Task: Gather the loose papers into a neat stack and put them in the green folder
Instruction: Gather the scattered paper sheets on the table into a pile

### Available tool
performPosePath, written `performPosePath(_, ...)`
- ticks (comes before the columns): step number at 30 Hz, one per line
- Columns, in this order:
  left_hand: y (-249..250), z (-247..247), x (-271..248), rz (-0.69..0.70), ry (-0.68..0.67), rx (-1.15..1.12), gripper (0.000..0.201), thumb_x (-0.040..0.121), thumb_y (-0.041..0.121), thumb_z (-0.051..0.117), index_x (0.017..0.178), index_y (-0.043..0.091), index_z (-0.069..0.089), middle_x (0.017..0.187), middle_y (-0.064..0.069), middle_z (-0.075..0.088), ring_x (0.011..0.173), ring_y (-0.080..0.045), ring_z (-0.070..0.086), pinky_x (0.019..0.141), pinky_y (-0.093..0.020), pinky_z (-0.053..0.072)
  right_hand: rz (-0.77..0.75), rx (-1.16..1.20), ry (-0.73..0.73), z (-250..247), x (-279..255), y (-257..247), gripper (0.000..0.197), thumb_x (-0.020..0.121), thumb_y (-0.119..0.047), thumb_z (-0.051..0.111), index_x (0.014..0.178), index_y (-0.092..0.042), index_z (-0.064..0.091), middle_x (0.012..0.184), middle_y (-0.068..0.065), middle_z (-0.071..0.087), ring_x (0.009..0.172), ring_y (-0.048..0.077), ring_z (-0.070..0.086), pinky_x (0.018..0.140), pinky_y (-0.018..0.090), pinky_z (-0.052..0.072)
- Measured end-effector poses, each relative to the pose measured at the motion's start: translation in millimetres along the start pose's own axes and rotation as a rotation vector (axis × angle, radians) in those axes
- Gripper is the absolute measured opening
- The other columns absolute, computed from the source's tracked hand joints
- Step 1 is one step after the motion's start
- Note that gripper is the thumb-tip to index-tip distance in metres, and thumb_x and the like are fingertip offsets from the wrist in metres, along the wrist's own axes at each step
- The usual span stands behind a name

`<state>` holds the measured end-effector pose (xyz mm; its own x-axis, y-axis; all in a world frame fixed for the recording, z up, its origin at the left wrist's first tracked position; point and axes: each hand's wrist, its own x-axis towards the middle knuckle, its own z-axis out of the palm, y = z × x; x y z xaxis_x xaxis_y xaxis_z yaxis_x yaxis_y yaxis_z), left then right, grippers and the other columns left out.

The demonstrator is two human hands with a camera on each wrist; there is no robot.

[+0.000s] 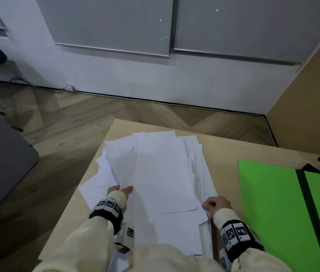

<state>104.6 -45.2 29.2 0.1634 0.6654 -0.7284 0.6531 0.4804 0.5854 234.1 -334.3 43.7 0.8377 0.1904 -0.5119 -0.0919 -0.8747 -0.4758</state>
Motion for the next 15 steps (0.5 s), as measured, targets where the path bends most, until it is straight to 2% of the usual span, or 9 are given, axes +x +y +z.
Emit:
performPosePath(3, 2, 1, 0, -0.013, 0.006, -0.034, 0.076, 0.075, 0.019, 0.074, 0.14, 0.009, 0.037, 0.143, -0.016, 0.044, 0.128, -0.036, 0.047, 0.11, -0.039, 0.035, 0.009, -0.033, 0.087, -2, -1, -1, 0.021, 0.088, -0.014, 0.056, 0.067, -0.019, 0.059, 0.069, 0.002, 0.061, 0.069, 0.022, 0.055, 0.064, 0.019, 0.039)
performPosePath(7, 4, -1, 7, 0.002, 0.0, -0.054, 0.078, 0.073, 0.02, 0.074, 0.141, 0.01, 0.037, 0.142, -0.015, 0.046, 0.127, -0.033, 0.048, 0.109, -0.036, 0.037, 0.055, 0.002, 0.218, -6, 3, 0, 0.02, 0.086, -0.007, 0.049, 0.07, -0.018, 0.056, 0.071, 0.004, 0.06, 0.066, 0.022, 0.053, 0.063, 0.02, 0.04)
performPosePath(10, 3, -9, 10, 0.005, 0.033, -0.042, 0.073, 0.076, 0.018, 0.07, 0.141, 0.011, 0.036, 0.141, -0.016, 0.046, 0.126, -0.034, 0.048, 0.106, -0.036, 0.037, 0.17, 0.144, 0.348, -23, 6, 7, 0.02, 0.088, -0.004, 0.046, 0.076, -0.013, 0.059, 0.082, 0.014, 0.065, 0.074, 0.026, 0.055, 0.074, 0.03, 0.048)
performPosePath(12, 3, -14, 13, -0.001, 0.054, -0.025, 0.069, 0.076, 0.017, 0.067, 0.139, 0.008, 0.04, 0.137, -0.017, 0.05, 0.122, -0.036, 0.05, 0.105, -0.036, 0.038, 0.292, 0.249, 0.458, -35, 9, 17, 0.02, 0.091, -0.006, 0.046, 0.088, -0.006, 0.066, 0.091, 0.02, 0.066, 0.084, 0.033, 0.058, 0.085, 0.038, 0.049)
performPosePath(13, 4, -17, 14, 0.001, 0.065, -0.005, 0.064, 0.076, 0.017, 0.065, 0.136, 0.006, 0.044, 0.132, -0.016, 0.054, 0.117, -0.035, 0.054, 0.101, -0.034, 0.041, 0.362, 0.316, 0.505, -40, 10, 22, 0.022, 0.091, -0.006, 0.046, 0.095, -0.002, 0.067, 0.097, 0.023, 0.067, 0.092, 0.037, 0.061, 0.089, 0.042, 0.049)
performPosePath(15, 6, -22, 14, 0.014, 0.054, 0.04, 0.053, 0.079, 0.017, 0.062, 0.128, -0.001, 0.053, 0.114, -0.013, 0.06, 0.097, -0.03, 0.056, 0.086, -0.028, 0.042, 0.491, 0.396, 0.521, -47, 14, 34, 0.028, 0.093, -0.007, 0.045, 0.104, 0.007, 0.066, 0.108, 0.028, 0.066, 0.105, 0.042, 0.06, 0.093, 0.045, 0.047)
